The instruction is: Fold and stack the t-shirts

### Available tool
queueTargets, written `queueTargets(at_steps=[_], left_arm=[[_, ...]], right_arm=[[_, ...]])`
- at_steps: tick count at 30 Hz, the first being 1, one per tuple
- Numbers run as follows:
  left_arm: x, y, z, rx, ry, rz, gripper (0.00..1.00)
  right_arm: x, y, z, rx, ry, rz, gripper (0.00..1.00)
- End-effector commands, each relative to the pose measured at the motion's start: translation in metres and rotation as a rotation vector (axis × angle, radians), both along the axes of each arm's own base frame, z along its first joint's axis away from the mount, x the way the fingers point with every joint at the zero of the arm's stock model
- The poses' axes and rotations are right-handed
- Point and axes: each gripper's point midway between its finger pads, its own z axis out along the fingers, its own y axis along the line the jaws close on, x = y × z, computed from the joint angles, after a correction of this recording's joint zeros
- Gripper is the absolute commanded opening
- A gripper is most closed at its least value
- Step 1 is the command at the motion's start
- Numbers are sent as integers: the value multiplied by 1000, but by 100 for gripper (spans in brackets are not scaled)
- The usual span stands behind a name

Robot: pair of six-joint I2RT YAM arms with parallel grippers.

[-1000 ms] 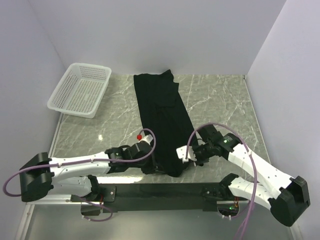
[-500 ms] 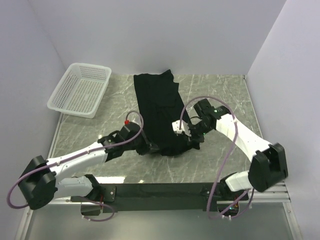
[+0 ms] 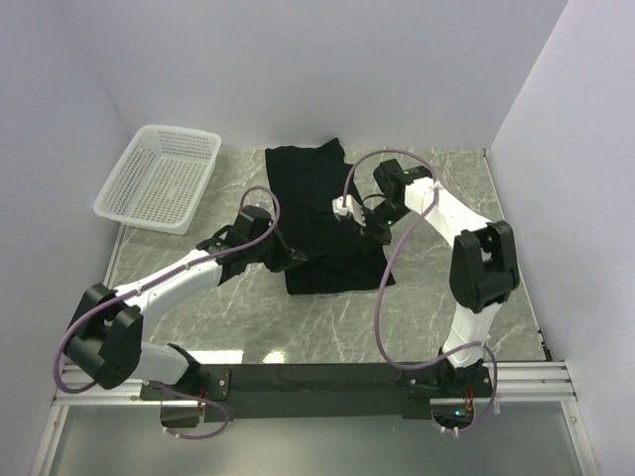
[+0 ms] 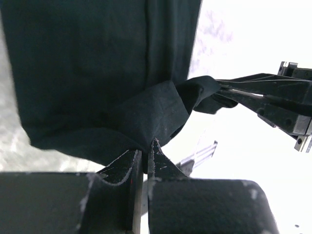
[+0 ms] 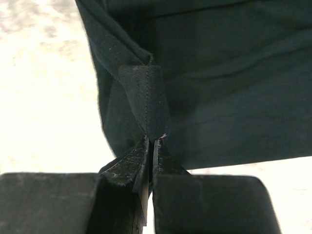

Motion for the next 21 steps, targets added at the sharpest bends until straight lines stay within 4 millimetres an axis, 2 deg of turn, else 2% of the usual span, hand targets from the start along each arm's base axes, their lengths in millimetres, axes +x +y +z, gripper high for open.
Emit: queueTargets(at_steps=[1,5,6,7,8,10,12,21], left_arm=[[25,4,11,-1,-57,-12,7],[45,3,9,14,-65,-34,7],[51,3,2,24,-50,-34,7],[57,1,5,28,-63,-44,6],[60,1,-4,42,-42,-50,6],[67,1,-6,56,-44,-55,6],[72,4,-13,73,-31,-51,6],[93,12,-21,102,-29,-29,5]], right_arm=[[18,4,4,12,19,-34,0],[39,7,-3,-3,21,-68,0],[43,7,-4,-8,14,-75,0],[45,7,-5,-13,16,-80,0],[50,7,-7,-14,21,-90,0],[54,6,-7,-18,21,-100,0],[61,7,-9,-20,18,-121,0],[83,6,-9,-22,-7,-179,0]])
